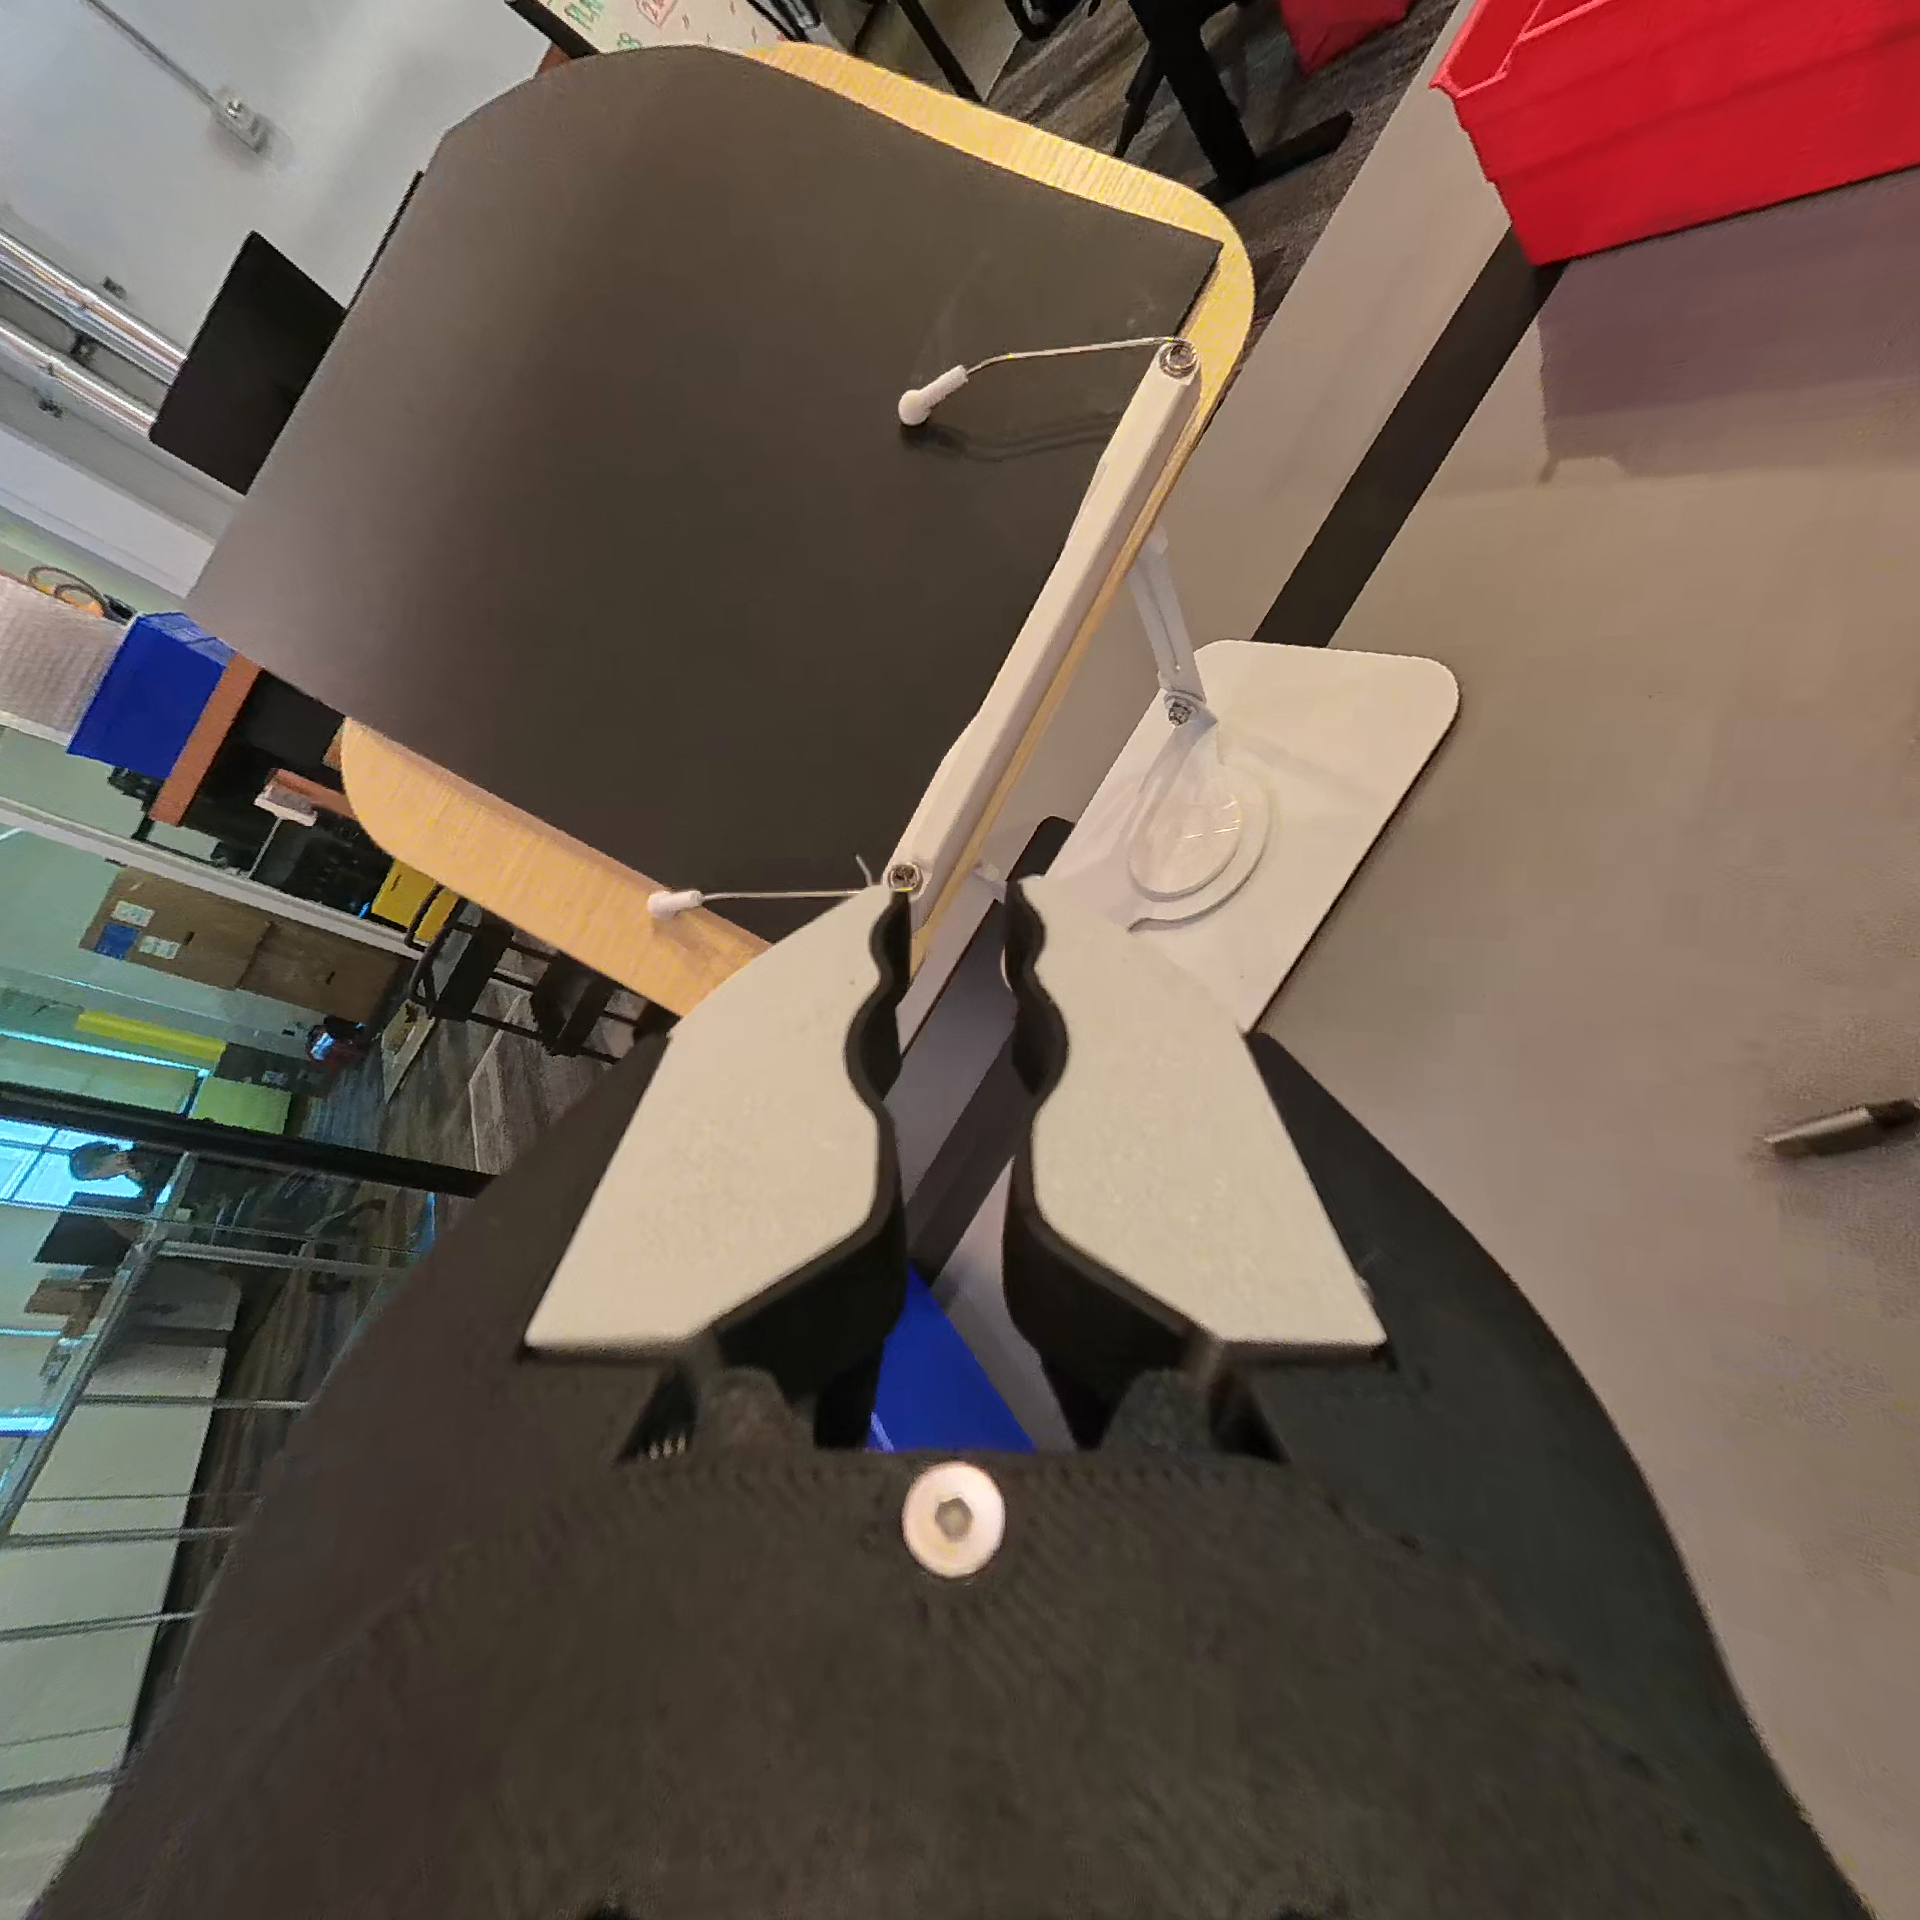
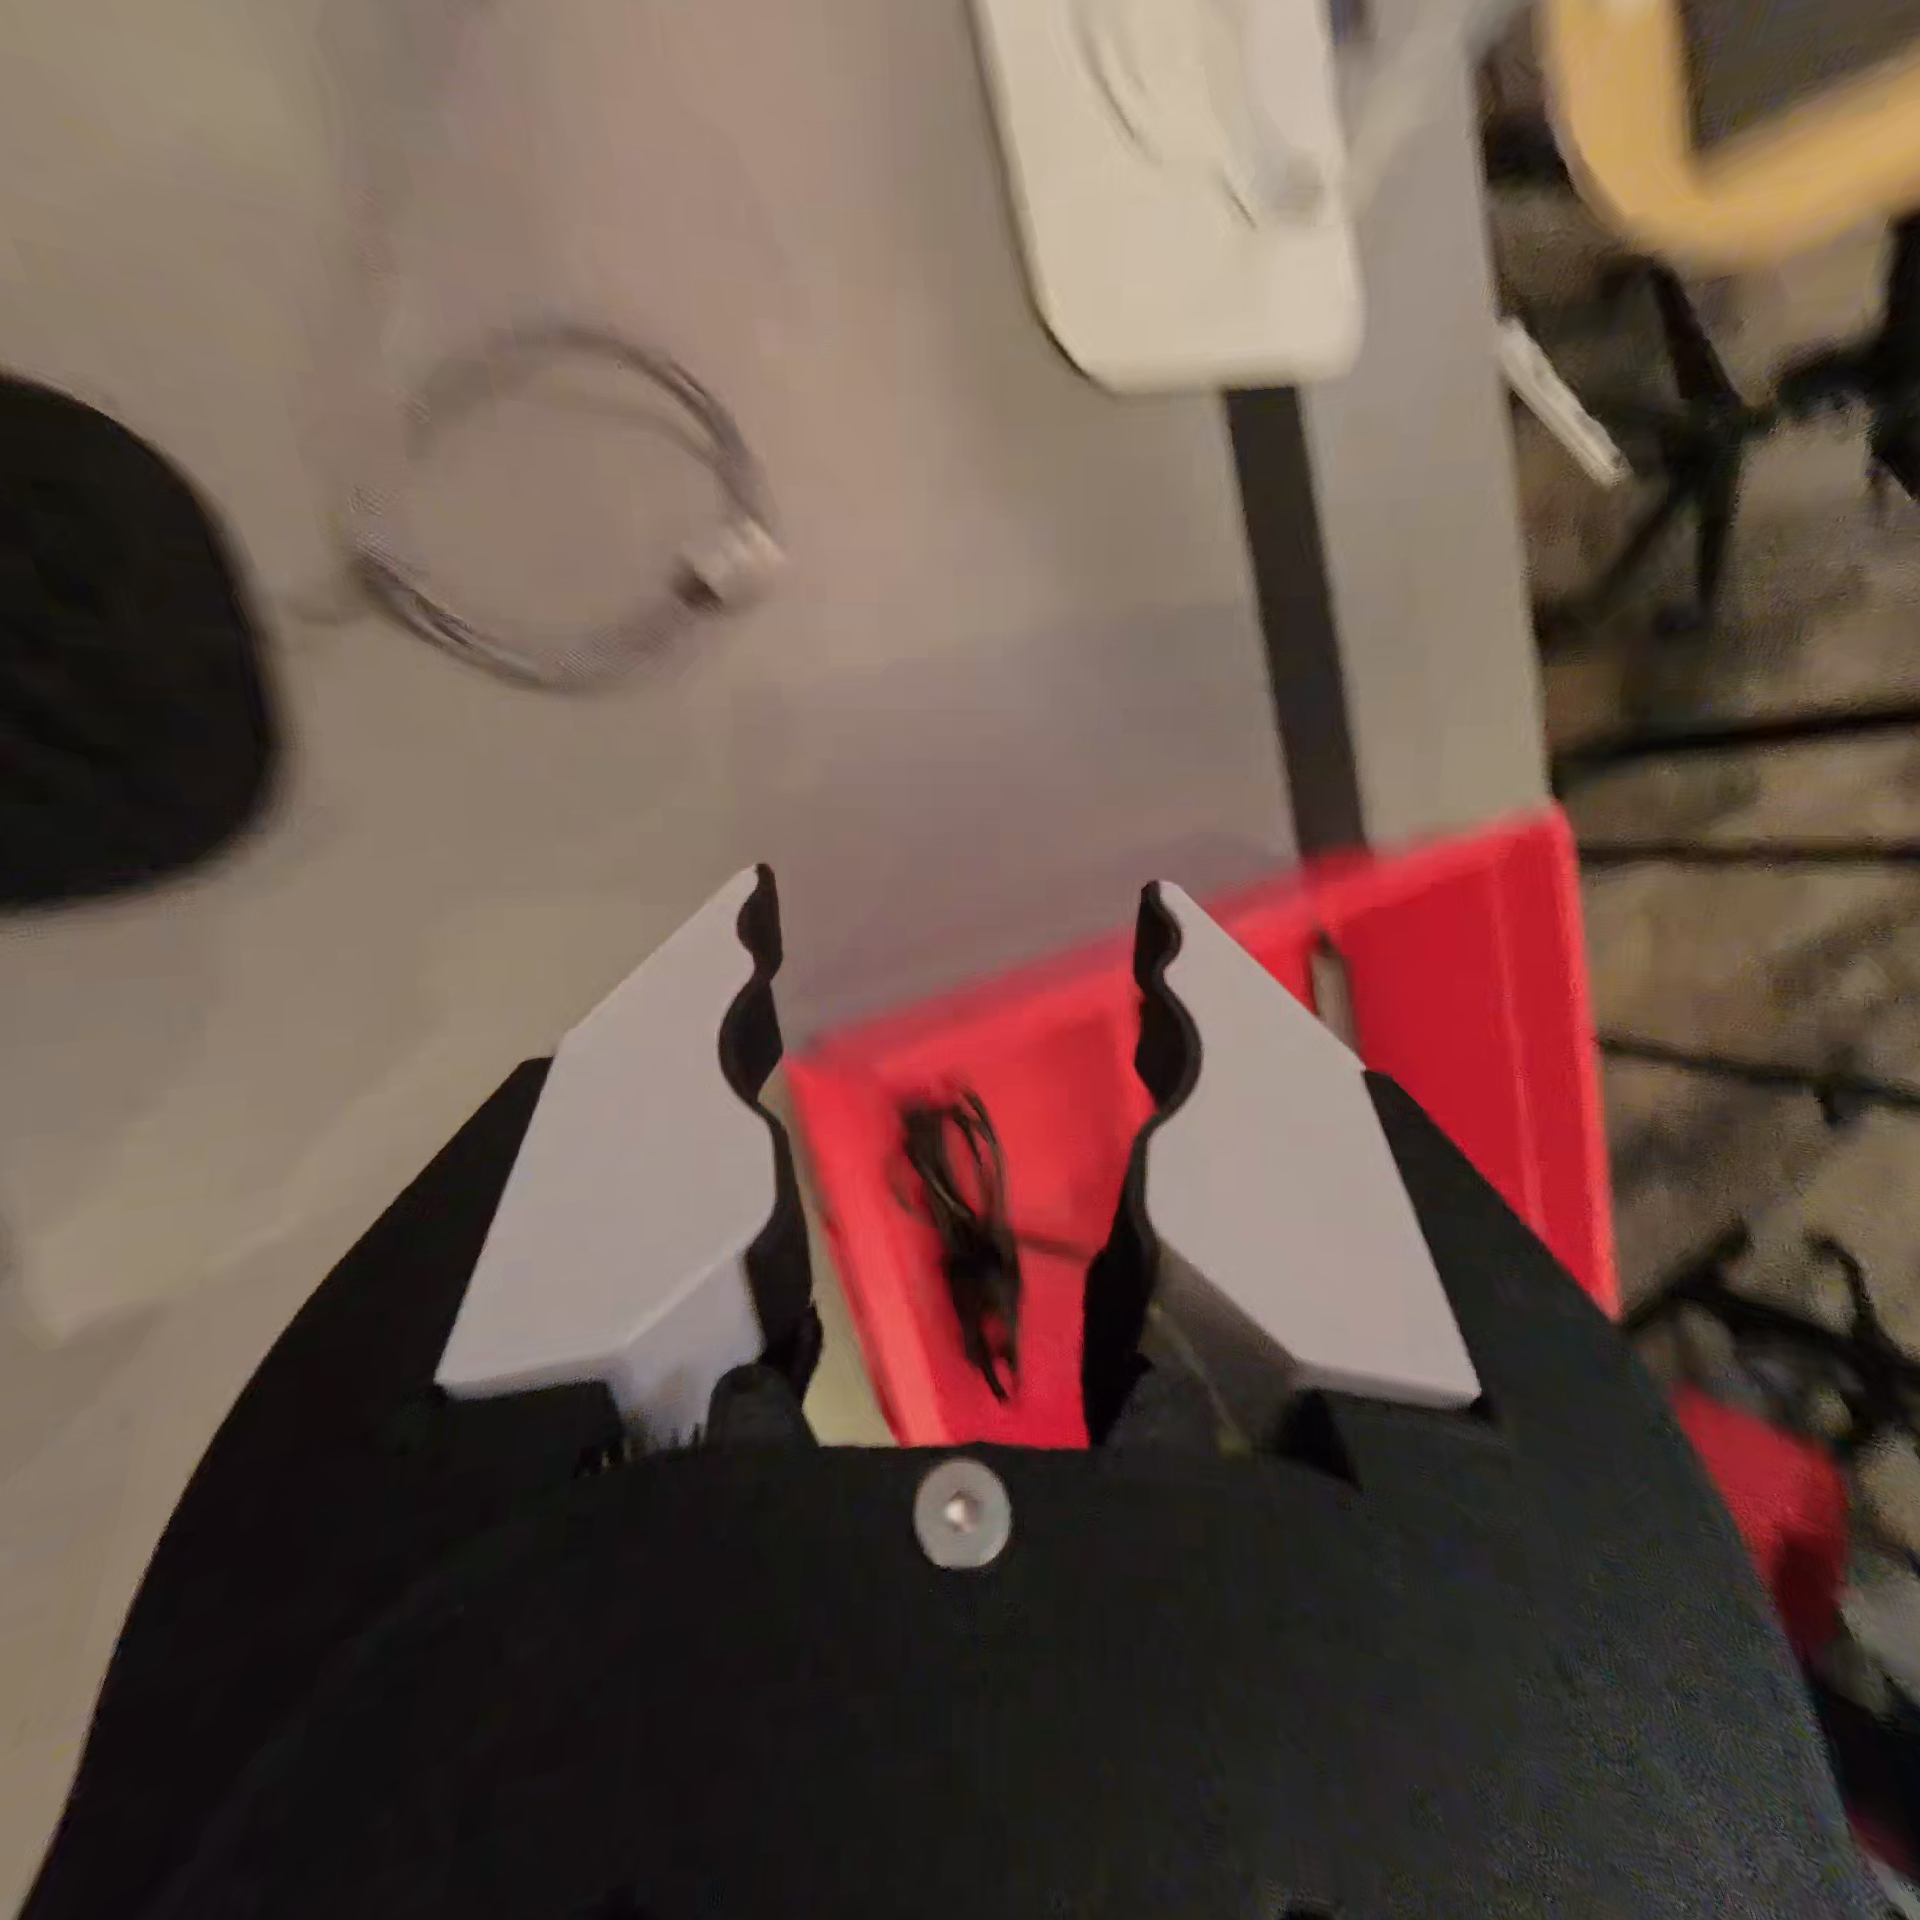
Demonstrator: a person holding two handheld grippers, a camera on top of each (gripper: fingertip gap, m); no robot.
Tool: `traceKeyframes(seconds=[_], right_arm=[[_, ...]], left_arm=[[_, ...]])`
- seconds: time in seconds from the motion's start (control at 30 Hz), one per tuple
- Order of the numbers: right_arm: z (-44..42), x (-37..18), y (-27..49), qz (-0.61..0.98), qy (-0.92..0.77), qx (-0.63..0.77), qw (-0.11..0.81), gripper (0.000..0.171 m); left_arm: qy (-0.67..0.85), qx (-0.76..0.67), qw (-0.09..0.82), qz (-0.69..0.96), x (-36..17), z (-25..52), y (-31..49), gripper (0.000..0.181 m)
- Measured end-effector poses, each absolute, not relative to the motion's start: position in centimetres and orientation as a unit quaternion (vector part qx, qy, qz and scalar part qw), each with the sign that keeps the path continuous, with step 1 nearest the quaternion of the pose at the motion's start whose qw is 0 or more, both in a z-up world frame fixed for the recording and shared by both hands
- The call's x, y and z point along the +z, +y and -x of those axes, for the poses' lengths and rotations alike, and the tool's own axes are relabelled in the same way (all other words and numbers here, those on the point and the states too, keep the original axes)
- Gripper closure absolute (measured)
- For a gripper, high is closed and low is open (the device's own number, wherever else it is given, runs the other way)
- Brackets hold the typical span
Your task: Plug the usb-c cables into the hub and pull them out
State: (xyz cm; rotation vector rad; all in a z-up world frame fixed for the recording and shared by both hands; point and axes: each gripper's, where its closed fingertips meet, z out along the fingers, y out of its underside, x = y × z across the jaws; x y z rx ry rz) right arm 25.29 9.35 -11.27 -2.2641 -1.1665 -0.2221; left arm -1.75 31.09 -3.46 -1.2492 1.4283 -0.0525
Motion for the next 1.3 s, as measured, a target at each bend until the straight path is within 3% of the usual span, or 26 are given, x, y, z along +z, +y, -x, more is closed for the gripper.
traceKeyframes(seconds=[0.13, 0.3, 0.5, 0.63, 0.7, 0.87, 1.03, 1.3], right_arm=[[-16.4, -14.6, 10.6, 0.846, -0.447, -0.012, 0.29, 0.103], [-14.8, -22.5, 14.4, 0.882, -0.4, 0.033, 0.248, 0.122], [-13.1, -26.3, 17.5, 0.839, -0.484, 0.045, 0.246, 0.134], [-11.0, -26.6, 17.7, 0.829, -0.491, 0.119, 0.24, 0.166], [-11.2, -26.4, 18.2, 0.825, -0.496, 0.101, 0.251, 0.171], [-11.7, -21.3, 19.1, 0.806, -0.475, 0.077, 0.344, 0.171], [-14.9, -12.6, 18.3, 0.785, -0.446, 0.001, 0.43, 0.171], [-22.0, -2.4, 15.7, 0.783, -0.384, -0.098, 0.479, 0.171]], left_arm=[[0.613, -0.004, 0.585, 0.532, -4.3, 0.7, 30.9, 0.161], [0.622, -0.006, 0.581, 0.524, -5.4, -0.8, 30.3, 0.158], [0.633, -0.016, 0.576, 0.517, -6.0, -1.6, 29.6, 0.158], [0.635, -0.033, 0.574, 0.516, -6.0, -1.8, 29.5, 0.158], [0.632, -0.033, 0.578, 0.515, -5.8, -1.8, 29.6, 0.157], [0.61, -0.001, 0.592, 0.526, -5.6, -1.6, 30.7, 0.151], [0.576, 0.053, 0.584, 0.57, -6.9, -0.8, 33.5, 0.139], [0.558, 0.071, 0.566, 0.603, -9.1, -0.6, 35.2, 0.132]])
